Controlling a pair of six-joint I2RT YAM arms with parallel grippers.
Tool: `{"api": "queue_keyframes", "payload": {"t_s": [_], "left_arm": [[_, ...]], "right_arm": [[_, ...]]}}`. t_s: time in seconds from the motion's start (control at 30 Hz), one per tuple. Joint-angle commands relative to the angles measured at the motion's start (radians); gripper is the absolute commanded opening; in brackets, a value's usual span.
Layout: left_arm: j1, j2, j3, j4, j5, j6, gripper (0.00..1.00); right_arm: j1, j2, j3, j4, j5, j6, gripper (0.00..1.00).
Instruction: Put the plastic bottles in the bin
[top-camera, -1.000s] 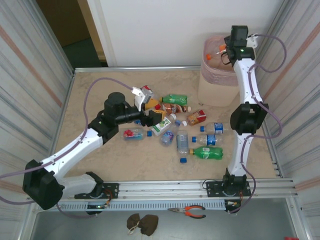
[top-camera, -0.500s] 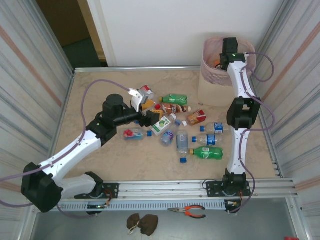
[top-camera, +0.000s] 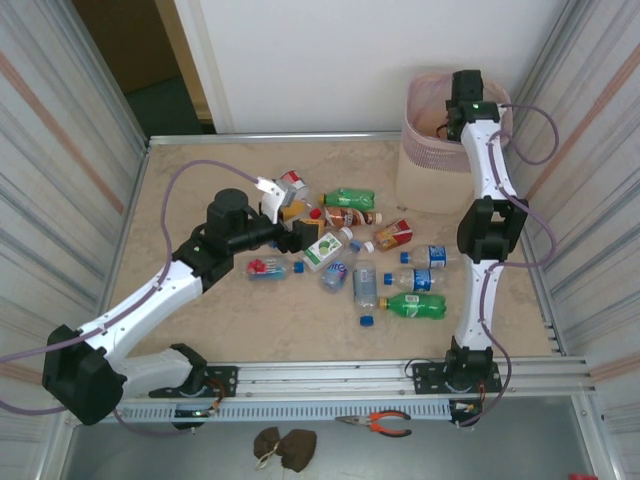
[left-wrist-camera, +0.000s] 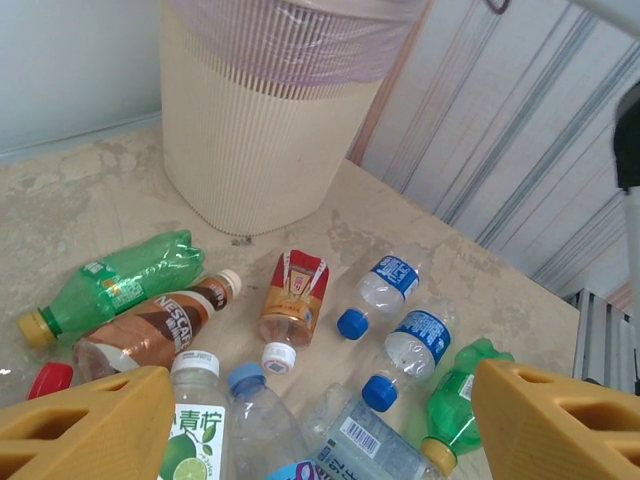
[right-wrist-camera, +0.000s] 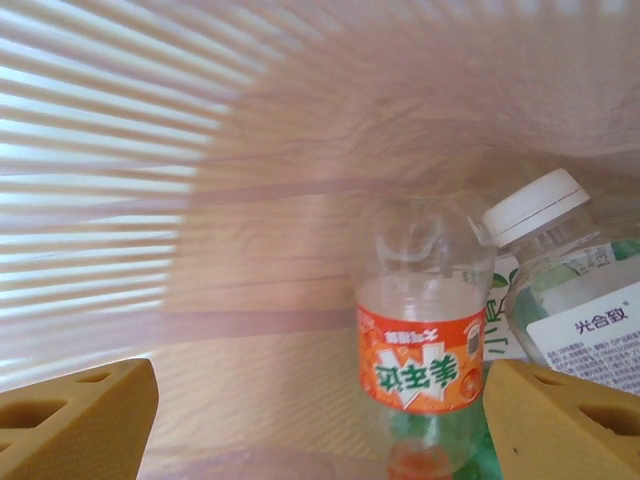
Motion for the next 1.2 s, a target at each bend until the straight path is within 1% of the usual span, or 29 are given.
{"api": "queue_keyframes", "payload": {"t_s": [0.0,0.13,0.27,0.37,0.43,0.5,0.57,0.6,0.63,0.7,0.77,0.87,0.97,1.07,1.17], "left_arm": [[0.010,-0.006,0.007,-0.038,-0.051,-0.040,0.78],[0.011,0.006,0.032,-0.097,-0.113,-0.079,0.77],[0.013,0.011,0.042,-0.139,-0.174,-0.130,0.76],[0.022,0.015,0.041,-0.164,-0.219,-0.188,0.76],[0.024,0.011,0.034,-0.182,-0.284,-0.241,0.76],[0.026,0.006,0.030,-0.214,-0.409,-0.342,0.78],[0.030,0.011,0.036,-0.281,-0.524,-0.475,0.77],[0.034,0.019,0.045,-0.339,-0.575,-0.565,0.76],[0.043,0.028,0.057,-0.391,-0.598,-0.632,0.75],[0.071,0.060,0.082,-0.486,-0.598,-0.756,0.74],[0.092,0.088,0.094,-0.553,-0.583,-0.847,0.73],[0.131,0.124,0.088,-0.602,-0.539,-0.947,0.70],[0.172,0.150,0.079,-0.655,-0.500,-1.051,0.70],[0.205,0.171,0.070,-0.700,-0.454,-1.148,0.73],[0.228,0.185,0.058,-0.730,-0.412,-1.237,0.79]], "right_arm": [[-0.005,-0.126,-0.021,-0.036,0.050,0.009,0.84],[-0.006,-0.204,-0.072,-0.032,0.069,-0.013,0.84],[-0.013,-0.286,-0.137,0.011,0.058,-0.061,0.83],[-0.018,-0.339,-0.168,0.041,0.035,-0.142,0.82],[-0.018,-0.375,-0.192,0.068,0.011,-0.219,0.81],[-0.017,-0.415,-0.228,0.095,-0.005,-0.294,0.81],[-0.017,-0.462,-0.278,0.112,-0.016,-0.337,0.80],[-0.016,-0.491,-0.311,0.127,-0.019,-0.356,0.80],[-0.016,-0.517,-0.346,0.144,-0.022,-0.371,0.80],[-0.014,-0.584,-0.434,0.192,-0.025,-0.394,0.79],[-0.012,-0.639,-0.512,0.235,-0.026,-0.415,0.79],[-0.014,-0.701,-0.608,0.251,-0.031,-0.428,0.79],[-0.016,-0.757,-0.673,0.257,-0.037,-0.440,0.79],[-0.016,-0.812,-0.736,0.268,-0.035,-0.443,0.78],[-0.018,-0.861,-0.787,0.274,-0.022,-0.445,0.78]]}}
